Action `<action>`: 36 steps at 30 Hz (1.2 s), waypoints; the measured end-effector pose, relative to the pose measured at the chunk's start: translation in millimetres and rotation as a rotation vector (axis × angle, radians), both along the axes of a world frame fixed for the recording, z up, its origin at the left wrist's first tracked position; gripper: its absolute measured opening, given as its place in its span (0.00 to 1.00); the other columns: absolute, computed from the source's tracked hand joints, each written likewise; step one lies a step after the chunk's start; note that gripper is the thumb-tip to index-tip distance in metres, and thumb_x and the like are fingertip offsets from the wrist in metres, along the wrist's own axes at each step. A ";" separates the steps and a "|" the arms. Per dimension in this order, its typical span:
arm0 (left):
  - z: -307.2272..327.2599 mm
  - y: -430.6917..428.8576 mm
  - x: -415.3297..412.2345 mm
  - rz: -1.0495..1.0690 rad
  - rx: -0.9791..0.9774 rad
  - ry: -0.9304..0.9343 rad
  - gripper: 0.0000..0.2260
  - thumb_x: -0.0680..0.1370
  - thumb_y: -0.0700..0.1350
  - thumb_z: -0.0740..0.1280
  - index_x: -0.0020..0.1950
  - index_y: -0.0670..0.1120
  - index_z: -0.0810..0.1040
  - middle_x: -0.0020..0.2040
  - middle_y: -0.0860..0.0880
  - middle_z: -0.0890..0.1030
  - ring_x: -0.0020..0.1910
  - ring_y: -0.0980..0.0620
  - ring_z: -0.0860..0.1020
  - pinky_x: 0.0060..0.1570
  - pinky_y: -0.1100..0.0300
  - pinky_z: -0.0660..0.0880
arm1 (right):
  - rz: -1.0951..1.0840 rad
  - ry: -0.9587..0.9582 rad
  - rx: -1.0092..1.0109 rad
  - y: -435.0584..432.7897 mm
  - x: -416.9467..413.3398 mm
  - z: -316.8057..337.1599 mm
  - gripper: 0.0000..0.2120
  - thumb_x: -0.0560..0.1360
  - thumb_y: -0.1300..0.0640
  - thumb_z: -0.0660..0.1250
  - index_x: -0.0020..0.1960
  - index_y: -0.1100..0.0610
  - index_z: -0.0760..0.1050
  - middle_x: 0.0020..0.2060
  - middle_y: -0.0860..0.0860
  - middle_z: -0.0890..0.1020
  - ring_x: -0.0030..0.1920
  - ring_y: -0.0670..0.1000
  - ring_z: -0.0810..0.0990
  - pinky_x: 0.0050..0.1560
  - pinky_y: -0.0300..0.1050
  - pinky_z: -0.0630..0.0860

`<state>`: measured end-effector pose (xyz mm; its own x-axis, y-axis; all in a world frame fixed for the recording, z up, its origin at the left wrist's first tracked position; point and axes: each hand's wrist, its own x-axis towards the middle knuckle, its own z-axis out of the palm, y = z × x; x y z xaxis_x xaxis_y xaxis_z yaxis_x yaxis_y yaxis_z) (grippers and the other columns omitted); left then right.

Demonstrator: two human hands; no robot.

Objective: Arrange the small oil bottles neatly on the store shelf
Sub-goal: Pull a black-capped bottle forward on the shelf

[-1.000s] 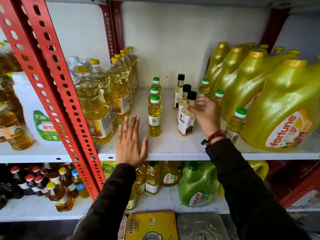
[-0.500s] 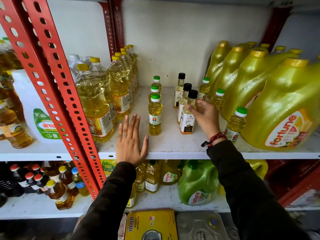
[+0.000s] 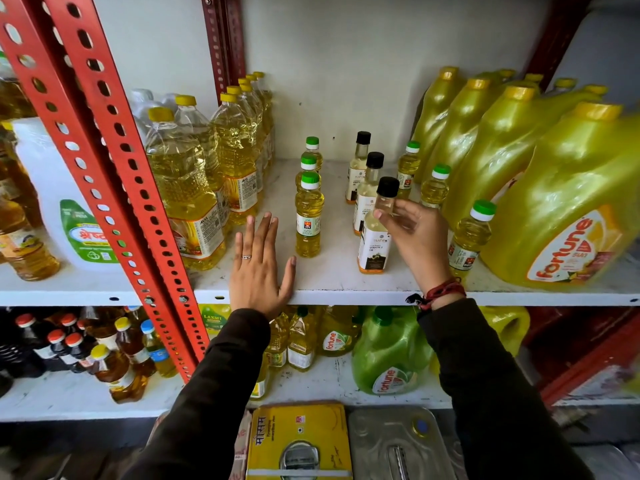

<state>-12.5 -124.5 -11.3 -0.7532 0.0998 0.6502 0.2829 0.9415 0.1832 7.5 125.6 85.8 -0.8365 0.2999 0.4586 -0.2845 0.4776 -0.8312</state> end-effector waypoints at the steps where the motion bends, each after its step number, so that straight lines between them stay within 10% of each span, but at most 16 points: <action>1: 0.1 0.1 -0.2 0.001 0.000 -0.001 0.34 0.83 0.59 0.50 0.84 0.42 0.53 0.85 0.45 0.51 0.84 0.46 0.44 0.81 0.54 0.34 | -0.010 0.003 0.005 0.0 4.1 -0.6 0.20 0.74 0.55 0.76 0.63 0.61 0.81 0.57 0.55 0.86 0.56 0.52 0.85 0.60 0.51 0.82; 28: 0.1 -0.9 -0.6 -0.012 0.012 0.003 0.33 0.83 0.58 0.51 0.84 0.42 0.53 0.85 0.45 0.51 0.84 0.45 0.44 0.81 0.53 0.35 | -0.014 -0.015 -0.046 6.8 40.2 -4.1 0.20 0.72 0.52 0.77 0.61 0.57 0.81 0.56 0.53 0.86 0.57 0.51 0.85 0.57 0.42 0.81; 36: 2.9 -2.5 0.3 -0.025 0.010 -0.028 0.34 0.83 0.59 0.49 0.84 0.42 0.52 0.85 0.45 0.50 0.84 0.46 0.43 0.81 0.52 0.36 | -0.121 0.207 0.057 -6.7 52.7 14.0 0.30 0.74 0.45 0.75 0.73 0.53 0.72 0.70 0.49 0.77 0.72 0.45 0.73 0.73 0.40 0.69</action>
<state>-12.2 -127.1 -8.4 -0.7684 0.1122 0.6301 0.3009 0.9323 0.2008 60.2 118.8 99.8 -0.6824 0.3614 0.6354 -0.3837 0.5628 -0.7321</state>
